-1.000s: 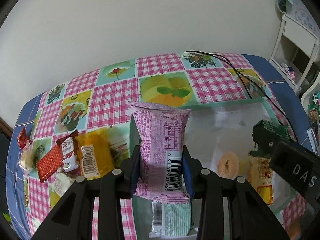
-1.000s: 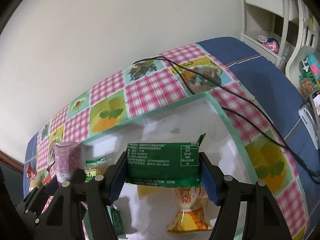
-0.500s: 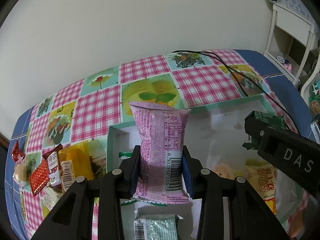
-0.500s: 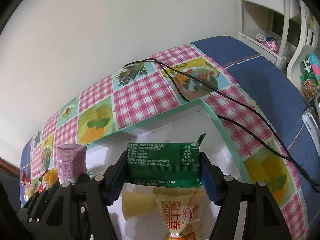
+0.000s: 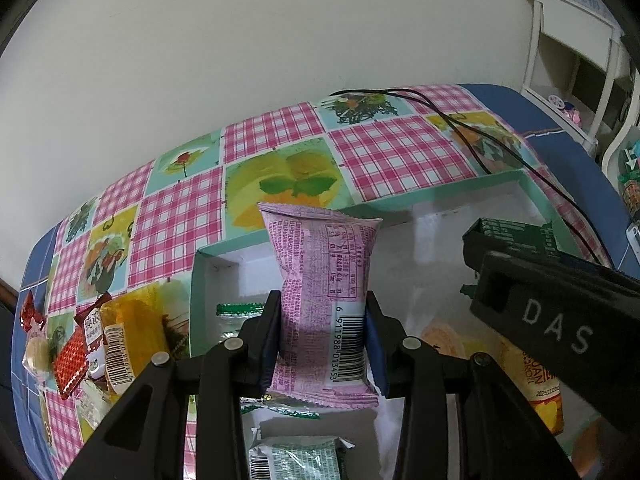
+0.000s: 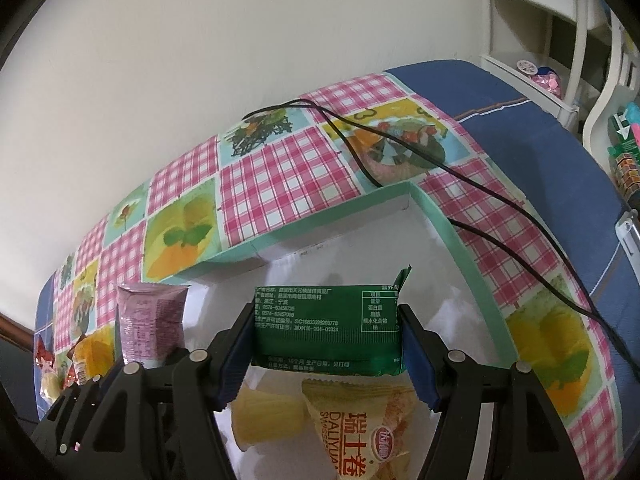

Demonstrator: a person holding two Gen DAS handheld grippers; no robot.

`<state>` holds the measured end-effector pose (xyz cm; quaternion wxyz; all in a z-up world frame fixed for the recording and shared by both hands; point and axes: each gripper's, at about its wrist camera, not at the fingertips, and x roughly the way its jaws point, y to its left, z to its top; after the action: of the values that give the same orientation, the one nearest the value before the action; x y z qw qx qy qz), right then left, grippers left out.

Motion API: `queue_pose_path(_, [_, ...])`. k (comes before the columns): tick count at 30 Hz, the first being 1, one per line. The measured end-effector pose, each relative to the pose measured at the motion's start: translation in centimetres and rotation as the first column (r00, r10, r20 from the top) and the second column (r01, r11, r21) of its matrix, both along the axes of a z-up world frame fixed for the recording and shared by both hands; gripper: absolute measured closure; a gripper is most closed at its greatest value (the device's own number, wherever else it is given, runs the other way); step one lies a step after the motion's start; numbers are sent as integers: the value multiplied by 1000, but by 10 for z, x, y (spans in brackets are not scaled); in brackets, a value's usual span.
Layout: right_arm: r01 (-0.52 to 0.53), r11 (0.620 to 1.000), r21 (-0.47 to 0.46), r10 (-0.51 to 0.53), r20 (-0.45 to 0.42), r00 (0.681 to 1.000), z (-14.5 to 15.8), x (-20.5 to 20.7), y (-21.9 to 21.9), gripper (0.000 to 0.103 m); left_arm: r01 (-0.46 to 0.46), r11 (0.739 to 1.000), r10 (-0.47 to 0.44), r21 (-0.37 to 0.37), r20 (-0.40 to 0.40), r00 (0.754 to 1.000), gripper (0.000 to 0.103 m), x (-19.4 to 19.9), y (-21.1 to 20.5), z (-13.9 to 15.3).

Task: Organize snacks
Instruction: 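Carry pink packet and green box into the white tray and open both tools, then move both tools back over the remaining snacks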

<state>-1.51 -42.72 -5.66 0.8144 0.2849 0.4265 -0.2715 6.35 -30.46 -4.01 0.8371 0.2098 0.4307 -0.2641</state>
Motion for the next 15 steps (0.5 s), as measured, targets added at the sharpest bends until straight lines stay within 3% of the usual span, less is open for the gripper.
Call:
queue_pose_path(4, [-3, 1000, 1, 3, -7, 1000, -1, 1, 1, 32, 3, 1000, -3, 1, 1, 1000, 60, 0, 0, 0])
queue_pose_path(5, [-4, 1000, 0, 4, -7, 1000, -1, 1, 0, 32, 1, 1000, -1, -1, 0, 1000, 56, 0, -1, 0])
queue_pose_path(7, [-5, 1000, -4, 5, -5, 1000, 0, 1, 1, 31, 1, 1000, -1, -9, -7, 1000, 40, 1, 0, 2])
queue_pose_path(15, [-15, 1000, -18, 15, 5, 1000, 12, 0, 5, 31, -12, 1000, 12, -17, -4, 1000, 36, 1, 7, 14])
